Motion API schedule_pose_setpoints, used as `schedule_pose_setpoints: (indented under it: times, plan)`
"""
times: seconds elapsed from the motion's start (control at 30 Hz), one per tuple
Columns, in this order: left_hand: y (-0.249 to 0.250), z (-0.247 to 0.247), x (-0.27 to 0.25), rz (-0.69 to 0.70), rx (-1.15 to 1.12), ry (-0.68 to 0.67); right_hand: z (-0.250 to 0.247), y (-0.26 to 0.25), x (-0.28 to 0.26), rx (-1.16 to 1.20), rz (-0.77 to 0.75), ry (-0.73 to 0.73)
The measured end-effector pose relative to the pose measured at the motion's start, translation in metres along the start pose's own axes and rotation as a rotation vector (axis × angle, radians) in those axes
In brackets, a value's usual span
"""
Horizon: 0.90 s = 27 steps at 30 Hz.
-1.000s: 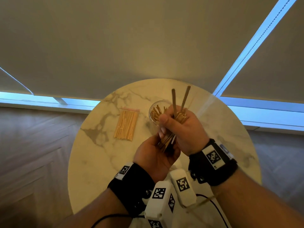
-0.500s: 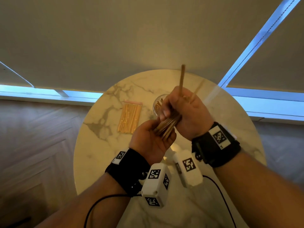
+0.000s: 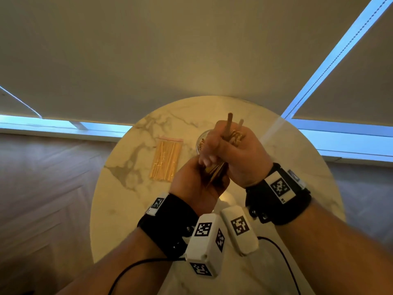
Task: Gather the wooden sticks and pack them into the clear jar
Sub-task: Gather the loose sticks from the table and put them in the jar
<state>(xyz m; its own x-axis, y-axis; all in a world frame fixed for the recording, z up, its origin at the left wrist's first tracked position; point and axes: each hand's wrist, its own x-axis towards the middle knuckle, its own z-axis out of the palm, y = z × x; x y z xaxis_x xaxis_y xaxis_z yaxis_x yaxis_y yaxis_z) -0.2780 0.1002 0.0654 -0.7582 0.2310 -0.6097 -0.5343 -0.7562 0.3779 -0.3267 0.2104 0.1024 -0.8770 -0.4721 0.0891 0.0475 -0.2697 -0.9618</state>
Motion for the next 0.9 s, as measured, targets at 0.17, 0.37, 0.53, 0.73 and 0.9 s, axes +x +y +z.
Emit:
schedule_pose_setpoints:
  times: [0.17, 0.37, 0.53, 0.73, 0.9]
  plan:
    - [0.015, 0.01, 0.005, 0.111, 0.181, 0.052, -0.008, -0.012, 0.018, 0.239, 0.035, 0.247]
    - [0.043, -0.025, 0.024, 0.658, 1.36, 0.267, -0.039, -0.015, 0.042, -0.007, -0.034, 0.394]
    - [0.057, -0.029, 0.044, 0.653, 1.812, 0.177, -0.035, 0.024, 0.046, -0.505, 0.067, 0.357]
    - [0.05, -0.023, 0.05, 0.571, 1.67, 0.064, -0.042, 0.061, 0.045, -1.002, -0.009, 0.235]
    - [0.056, -0.03, 0.048, 0.543, 1.653, 0.087, -0.057, 0.069, 0.037, -1.294, 0.124, 0.074]
